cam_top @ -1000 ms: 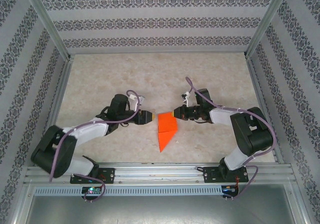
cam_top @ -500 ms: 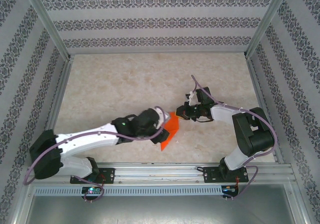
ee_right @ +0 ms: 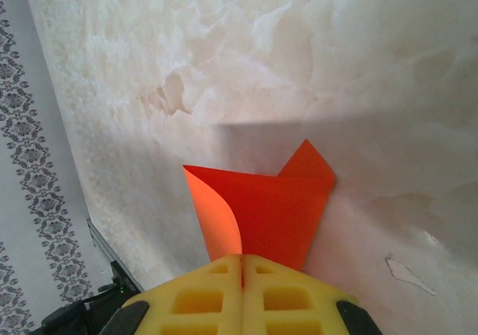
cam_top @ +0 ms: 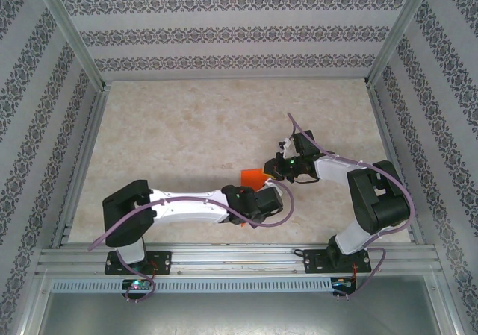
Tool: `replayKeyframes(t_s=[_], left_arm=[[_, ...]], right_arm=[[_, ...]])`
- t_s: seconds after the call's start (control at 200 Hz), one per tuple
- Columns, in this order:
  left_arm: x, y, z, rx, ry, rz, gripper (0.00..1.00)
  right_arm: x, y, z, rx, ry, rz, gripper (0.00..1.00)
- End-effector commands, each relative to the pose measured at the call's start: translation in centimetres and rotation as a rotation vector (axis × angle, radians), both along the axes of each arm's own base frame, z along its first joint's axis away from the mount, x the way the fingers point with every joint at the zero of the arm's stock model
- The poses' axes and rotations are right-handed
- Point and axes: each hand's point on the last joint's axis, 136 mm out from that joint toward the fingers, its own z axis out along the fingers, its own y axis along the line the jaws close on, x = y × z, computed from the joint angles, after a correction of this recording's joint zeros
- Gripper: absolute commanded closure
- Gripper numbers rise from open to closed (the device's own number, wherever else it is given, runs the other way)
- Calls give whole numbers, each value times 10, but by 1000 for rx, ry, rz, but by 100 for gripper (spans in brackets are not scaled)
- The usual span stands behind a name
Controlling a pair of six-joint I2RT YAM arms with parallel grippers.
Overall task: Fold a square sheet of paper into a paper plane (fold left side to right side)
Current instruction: Fold the wing for the fifth time at the center of the table.
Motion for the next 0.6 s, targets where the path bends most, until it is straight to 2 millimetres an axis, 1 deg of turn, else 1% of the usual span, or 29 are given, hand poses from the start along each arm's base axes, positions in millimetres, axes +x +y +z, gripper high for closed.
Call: replayKeyframes(t_s=[0.0, 0.245, 0.375, 0.51, 0.595], left_arm=[[1, 14, -8, 102, -27, 41, 51], [3, 14, -24, 145, -24, 58, 51], [4, 18, -31, 186, -24, 68, 51], [5, 23, -34, 209, -34, 79, 59], [6, 23, -34, 206, -38, 82, 67]], right_arm=[[7, -3, 5, -3, 1, -25, 99], [5, -5, 0, -8, 12, -24, 99], [5, -5, -3, -10, 18, -27, 99], [5, -6, -4, -13, 23, -30, 99], [5, -6, -5, -16, 22, -30, 99]])
